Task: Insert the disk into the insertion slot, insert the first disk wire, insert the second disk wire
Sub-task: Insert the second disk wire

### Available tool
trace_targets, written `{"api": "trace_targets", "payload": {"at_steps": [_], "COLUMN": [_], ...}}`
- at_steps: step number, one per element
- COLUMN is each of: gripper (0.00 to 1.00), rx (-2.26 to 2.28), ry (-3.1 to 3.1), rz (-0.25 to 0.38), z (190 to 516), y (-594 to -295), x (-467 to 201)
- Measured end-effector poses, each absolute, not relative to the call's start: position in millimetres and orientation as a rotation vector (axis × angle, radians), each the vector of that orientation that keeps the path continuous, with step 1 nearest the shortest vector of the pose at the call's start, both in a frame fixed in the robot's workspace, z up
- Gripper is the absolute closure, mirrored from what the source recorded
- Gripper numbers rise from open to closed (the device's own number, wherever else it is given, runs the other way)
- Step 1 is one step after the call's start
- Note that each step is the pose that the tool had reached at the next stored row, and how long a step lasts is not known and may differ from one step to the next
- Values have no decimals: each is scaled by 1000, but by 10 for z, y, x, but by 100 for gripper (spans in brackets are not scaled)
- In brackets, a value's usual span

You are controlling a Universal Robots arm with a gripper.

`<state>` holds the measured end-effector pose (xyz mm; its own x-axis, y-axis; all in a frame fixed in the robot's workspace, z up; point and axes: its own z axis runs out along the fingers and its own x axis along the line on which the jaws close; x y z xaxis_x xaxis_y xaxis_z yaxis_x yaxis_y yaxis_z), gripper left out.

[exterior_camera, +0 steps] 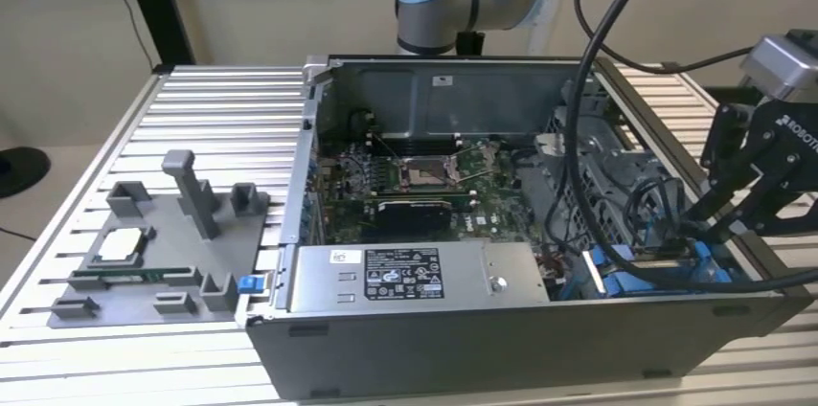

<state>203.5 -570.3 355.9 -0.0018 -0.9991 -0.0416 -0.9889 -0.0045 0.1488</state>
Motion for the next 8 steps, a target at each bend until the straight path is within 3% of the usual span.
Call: {"api": "trace_targets", "payload": {"at_steps": [8], "gripper": [0], "rx": [2132], "ry": [-2210], "rz": [-232], "z": [3525], "y": [-5706], "x": [2034]}}
